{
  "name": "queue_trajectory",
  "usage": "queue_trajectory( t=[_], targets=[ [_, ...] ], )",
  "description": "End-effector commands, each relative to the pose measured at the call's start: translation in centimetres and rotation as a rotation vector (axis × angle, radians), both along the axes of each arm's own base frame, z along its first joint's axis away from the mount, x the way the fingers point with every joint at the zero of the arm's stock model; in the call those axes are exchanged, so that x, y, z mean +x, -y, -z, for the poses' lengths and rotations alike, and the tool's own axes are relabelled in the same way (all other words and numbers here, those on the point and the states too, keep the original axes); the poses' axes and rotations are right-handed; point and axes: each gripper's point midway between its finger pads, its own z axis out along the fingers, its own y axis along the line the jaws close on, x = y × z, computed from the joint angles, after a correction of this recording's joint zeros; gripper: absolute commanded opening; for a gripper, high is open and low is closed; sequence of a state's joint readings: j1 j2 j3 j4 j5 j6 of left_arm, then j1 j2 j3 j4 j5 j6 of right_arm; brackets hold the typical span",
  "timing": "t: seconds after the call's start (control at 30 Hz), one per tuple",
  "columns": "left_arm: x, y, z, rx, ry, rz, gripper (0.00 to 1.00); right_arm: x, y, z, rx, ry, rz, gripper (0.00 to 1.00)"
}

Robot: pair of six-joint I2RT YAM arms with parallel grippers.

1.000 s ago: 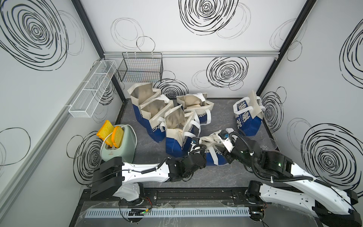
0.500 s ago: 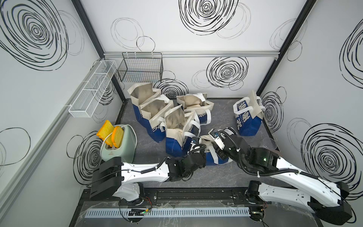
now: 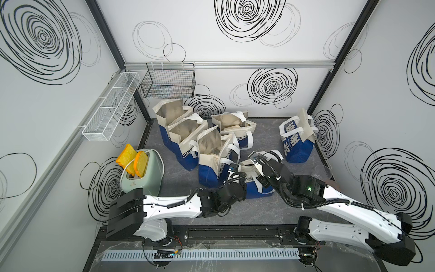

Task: Open the takeout bag
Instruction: Open the takeout bag at the center of the board.

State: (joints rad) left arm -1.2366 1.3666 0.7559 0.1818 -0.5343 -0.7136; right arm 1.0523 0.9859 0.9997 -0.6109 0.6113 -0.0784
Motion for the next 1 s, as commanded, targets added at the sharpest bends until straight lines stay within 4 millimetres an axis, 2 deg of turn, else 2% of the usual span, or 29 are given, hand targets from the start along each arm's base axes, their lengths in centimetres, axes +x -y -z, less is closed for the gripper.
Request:
queue_trajectory(
  t=[0.0,0.2,0.43,0.6,0.97],
  targets=[
    [-1.2,-2.6,5.2,0.184,-0.084,0.019,0.0,1.1,0.7,-3.4,0.06,0.037,0.019,0.0],
    [-1.6,-3.4,6.2,0.196,-0.104,0.011,0.0,2.0,1.5,-5.0,0.089,-0.043,-0.018,0.0],
    [-1.9,-3.4,6.8,0.223,-0.106,0.02,0.0,3.1,1.3,-8.7,0.17,-0.035,-0.054,0.0],
    [-2.1,-3.3,7.2,0.245,-0.104,0.03,0.0,3.6,0.7,-9.9,0.248,-0.076,-0.082,0.0],
    [-2.1,-3.3,7.3,0.273,-0.094,0.036,0.0,5.3,1.3,-10.9,0.348,-0.158,-0.071,0.0]
  ],
)
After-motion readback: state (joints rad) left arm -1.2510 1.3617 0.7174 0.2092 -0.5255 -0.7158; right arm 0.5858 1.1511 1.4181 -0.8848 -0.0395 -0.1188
